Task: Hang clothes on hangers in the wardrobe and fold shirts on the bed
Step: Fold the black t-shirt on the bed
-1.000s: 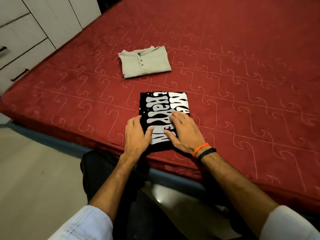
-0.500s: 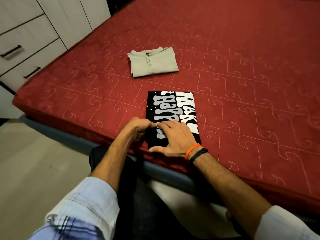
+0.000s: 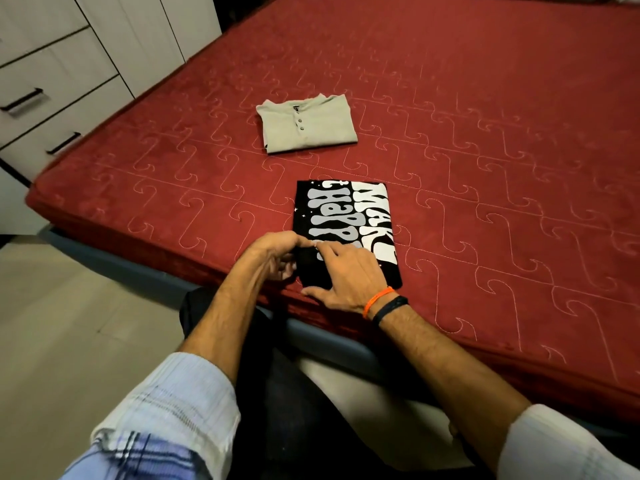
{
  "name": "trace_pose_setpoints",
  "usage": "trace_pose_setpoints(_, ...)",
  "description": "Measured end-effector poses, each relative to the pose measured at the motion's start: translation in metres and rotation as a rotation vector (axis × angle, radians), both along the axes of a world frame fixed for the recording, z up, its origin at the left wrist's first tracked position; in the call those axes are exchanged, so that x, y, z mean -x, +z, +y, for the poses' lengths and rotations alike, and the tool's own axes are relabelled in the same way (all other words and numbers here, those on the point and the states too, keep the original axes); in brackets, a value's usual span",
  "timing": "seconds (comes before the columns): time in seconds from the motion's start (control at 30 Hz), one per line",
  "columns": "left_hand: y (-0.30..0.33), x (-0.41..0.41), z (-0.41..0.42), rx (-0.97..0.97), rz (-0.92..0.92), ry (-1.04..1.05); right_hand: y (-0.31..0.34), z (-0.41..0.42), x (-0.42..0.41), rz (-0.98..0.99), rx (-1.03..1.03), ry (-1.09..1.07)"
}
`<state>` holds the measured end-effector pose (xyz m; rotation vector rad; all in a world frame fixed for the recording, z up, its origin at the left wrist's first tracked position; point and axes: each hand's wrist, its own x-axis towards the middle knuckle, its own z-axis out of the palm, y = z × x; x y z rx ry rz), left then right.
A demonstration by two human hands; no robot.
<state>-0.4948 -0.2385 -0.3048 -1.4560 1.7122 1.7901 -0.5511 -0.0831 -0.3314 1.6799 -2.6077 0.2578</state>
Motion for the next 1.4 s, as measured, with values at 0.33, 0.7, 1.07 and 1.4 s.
trace_pose_setpoints(0.33,-0.010,-0.012,-0.007,-0.148,0.260,0.313,0.021,-0.003,0.007,-0.167,0.187,-0.202)
trace_pose_setpoints(0.7,-0.018,0.034,0.005,0.059,0.514,0.479,0.077,0.036,0.062,-0.487,0.459,-0.093)
trace_pose_setpoints(1.07,-0.011,0.048,-0.004,0.145,0.563,0.484,0.103,0.073,0.086,-0.845,0.645,0.032)
trace_pose_setpoints(1.4,0.027,0.034,0.008,0.048,0.934,0.220,0.100,0.103,0.114,-1.211,0.947,-0.225)
